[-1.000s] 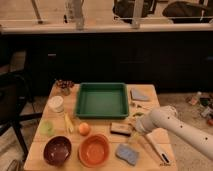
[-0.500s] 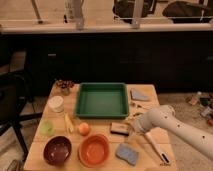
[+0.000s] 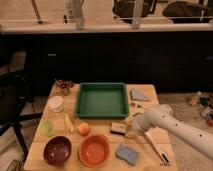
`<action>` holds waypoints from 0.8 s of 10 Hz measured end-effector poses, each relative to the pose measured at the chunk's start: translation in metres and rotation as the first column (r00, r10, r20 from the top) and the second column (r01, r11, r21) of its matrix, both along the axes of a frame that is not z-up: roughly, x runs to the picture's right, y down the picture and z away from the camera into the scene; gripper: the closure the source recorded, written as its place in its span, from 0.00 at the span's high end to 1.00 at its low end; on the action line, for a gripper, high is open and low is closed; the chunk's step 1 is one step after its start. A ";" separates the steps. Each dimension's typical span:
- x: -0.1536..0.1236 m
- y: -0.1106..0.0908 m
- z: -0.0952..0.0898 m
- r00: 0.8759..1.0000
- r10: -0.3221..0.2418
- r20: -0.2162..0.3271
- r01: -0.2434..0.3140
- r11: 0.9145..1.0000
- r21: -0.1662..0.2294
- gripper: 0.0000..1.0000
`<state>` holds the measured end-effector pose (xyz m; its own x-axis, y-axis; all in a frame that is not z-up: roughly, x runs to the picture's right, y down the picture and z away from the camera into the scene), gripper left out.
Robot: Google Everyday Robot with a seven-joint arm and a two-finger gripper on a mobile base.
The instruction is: Wipe purple bowl with eraser
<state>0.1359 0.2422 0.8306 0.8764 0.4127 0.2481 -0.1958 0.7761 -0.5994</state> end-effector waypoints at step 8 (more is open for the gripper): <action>0.012 -0.007 -0.041 0.999 -0.035 0.009 0.035 0.998 0.060 0.00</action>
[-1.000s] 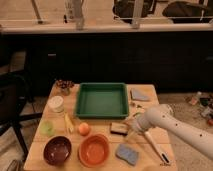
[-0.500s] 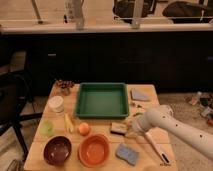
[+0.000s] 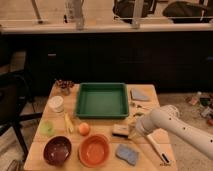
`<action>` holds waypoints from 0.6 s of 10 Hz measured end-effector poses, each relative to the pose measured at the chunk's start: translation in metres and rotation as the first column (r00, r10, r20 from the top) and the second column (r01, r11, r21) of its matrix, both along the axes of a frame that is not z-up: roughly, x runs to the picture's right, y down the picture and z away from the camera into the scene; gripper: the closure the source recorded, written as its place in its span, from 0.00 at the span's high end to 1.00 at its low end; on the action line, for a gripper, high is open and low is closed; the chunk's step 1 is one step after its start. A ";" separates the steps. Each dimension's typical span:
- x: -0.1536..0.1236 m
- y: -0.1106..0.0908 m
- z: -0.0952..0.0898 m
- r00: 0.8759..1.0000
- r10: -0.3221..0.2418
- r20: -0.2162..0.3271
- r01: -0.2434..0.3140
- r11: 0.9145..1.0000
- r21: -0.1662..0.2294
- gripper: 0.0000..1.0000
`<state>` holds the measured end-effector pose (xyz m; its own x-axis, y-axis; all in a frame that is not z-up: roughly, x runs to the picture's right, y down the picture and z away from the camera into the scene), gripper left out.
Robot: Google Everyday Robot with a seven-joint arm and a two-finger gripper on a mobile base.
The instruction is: Wipe purple bowl with eraser
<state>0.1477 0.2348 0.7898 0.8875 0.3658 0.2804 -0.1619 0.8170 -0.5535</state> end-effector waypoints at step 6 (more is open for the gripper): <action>-0.060 -0.017 -0.050 0.990 -0.105 0.091 0.096 0.990 0.101 0.00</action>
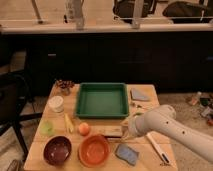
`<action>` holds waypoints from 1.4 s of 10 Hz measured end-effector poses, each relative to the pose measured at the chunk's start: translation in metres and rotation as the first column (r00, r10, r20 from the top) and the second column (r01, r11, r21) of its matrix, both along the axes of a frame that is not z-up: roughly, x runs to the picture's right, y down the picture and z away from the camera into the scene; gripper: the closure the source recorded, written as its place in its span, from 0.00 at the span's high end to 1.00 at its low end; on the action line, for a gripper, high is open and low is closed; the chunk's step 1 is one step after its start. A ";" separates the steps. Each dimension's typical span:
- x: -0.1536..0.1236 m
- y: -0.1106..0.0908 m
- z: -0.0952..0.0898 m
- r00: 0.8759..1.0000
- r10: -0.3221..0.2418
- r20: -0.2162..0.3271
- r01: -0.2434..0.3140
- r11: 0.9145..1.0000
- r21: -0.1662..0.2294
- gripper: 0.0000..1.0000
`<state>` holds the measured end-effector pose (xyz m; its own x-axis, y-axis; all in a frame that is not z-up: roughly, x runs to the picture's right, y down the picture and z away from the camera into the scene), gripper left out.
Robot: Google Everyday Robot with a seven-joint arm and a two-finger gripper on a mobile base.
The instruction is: Wipe purple bowl with eraser
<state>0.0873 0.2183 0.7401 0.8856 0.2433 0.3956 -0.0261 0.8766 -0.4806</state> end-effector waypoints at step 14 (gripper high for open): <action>-0.088 -0.004 -0.023 0.986 -0.137 0.100 0.131 0.990 0.061 0.00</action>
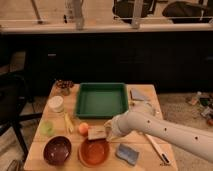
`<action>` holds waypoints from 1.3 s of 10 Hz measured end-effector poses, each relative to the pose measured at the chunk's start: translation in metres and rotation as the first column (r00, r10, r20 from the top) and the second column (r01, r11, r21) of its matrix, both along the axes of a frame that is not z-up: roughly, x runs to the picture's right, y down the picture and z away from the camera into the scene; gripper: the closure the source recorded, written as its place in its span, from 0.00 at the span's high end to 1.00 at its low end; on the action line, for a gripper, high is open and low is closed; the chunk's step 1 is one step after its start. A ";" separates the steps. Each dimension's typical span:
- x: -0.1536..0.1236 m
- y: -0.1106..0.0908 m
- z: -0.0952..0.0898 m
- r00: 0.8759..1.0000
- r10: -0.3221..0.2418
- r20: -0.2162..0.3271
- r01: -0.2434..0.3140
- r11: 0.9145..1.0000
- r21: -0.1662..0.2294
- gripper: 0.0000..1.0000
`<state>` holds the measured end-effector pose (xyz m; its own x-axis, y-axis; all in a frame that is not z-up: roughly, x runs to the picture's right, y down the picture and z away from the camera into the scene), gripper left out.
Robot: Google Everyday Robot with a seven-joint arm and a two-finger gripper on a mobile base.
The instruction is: Wipe purple bowl with eraser
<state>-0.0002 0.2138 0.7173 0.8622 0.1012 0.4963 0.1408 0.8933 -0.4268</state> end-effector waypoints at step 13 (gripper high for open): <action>-0.170 0.006 -0.044 0.951 -0.307 0.021 0.303 0.946 0.117 0.00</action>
